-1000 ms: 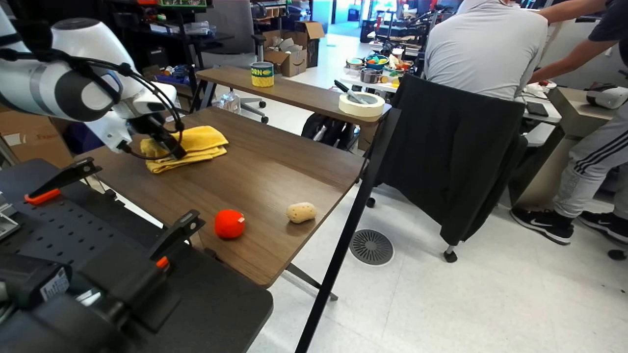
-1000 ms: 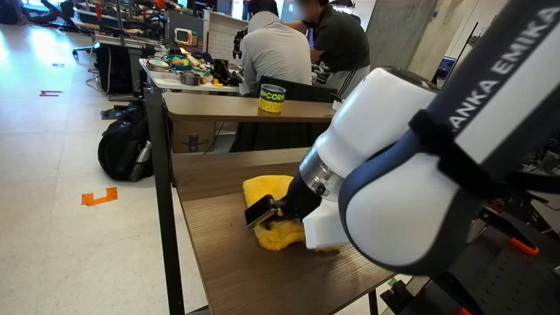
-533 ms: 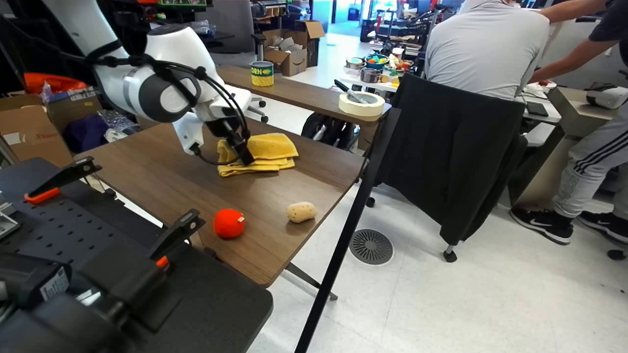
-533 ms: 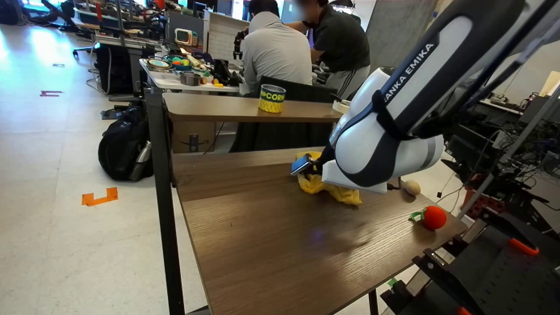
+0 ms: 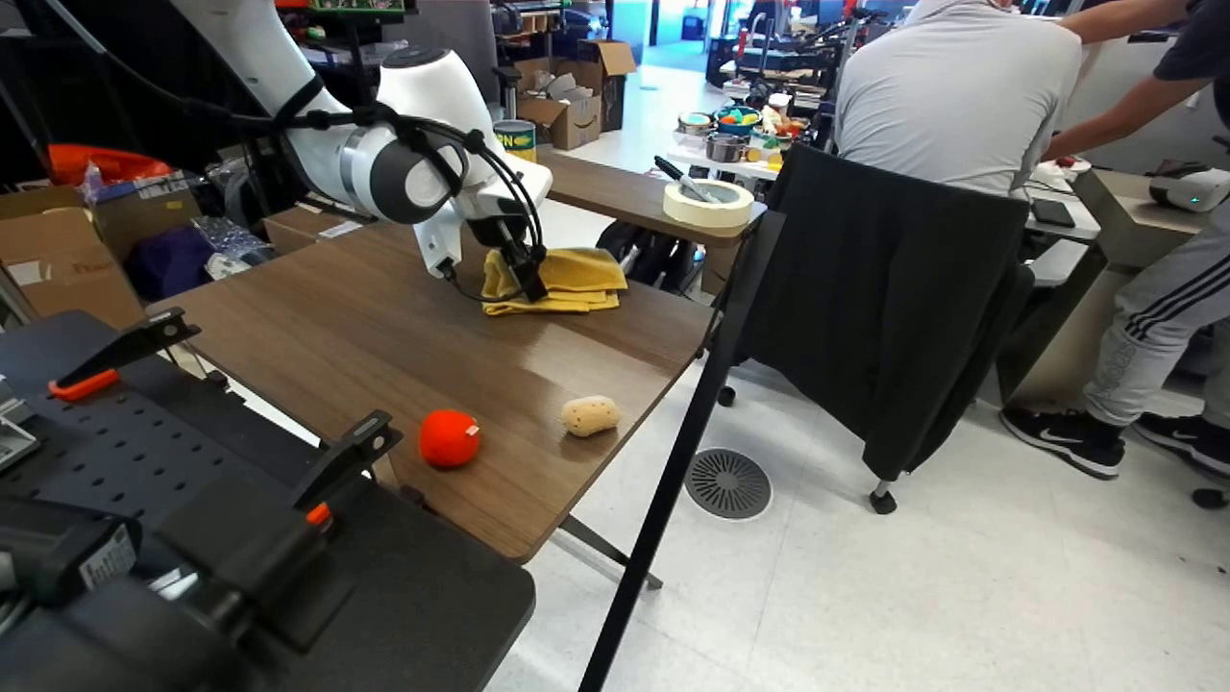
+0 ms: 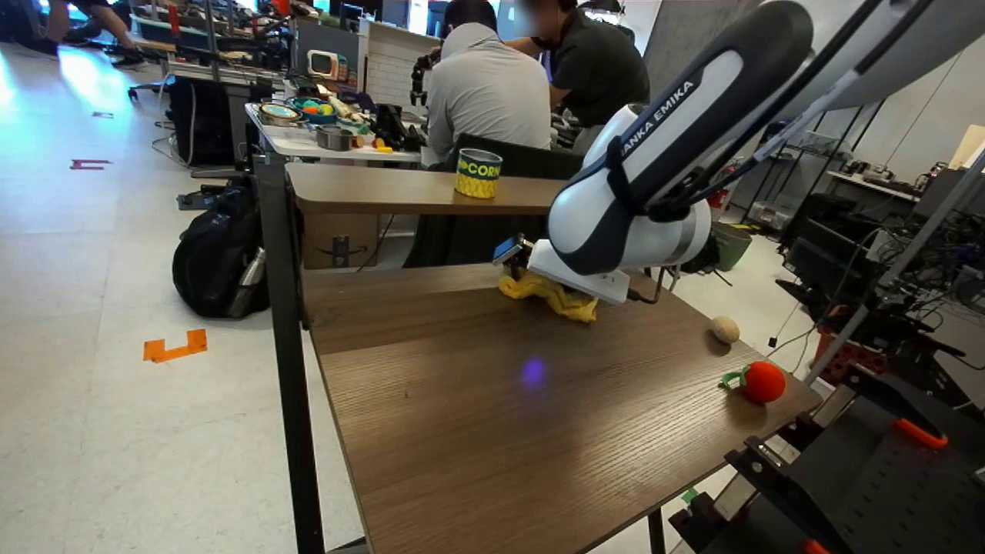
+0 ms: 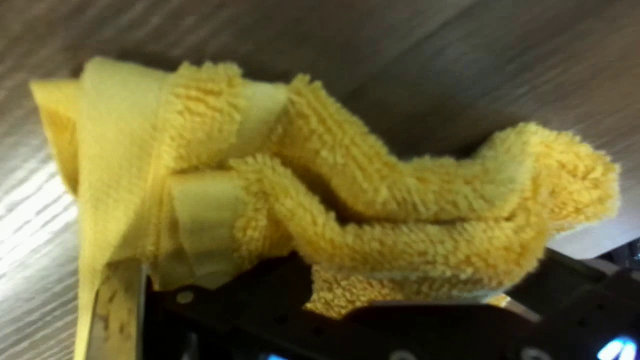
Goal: Move the potato to the right side of the table
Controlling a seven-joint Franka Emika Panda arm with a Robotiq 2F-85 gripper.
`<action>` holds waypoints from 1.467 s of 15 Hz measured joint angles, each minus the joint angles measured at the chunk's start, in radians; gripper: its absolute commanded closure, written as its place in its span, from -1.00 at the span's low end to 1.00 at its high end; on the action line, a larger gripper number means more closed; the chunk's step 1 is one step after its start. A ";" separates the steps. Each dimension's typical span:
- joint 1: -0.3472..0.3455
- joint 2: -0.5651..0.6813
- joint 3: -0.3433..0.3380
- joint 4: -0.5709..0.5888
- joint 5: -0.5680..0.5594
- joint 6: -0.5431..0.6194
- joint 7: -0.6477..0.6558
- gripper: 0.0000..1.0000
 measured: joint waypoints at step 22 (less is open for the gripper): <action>0.151 -0.065 0.254 -0.093 -0.040 0.068 -0.158 -1.00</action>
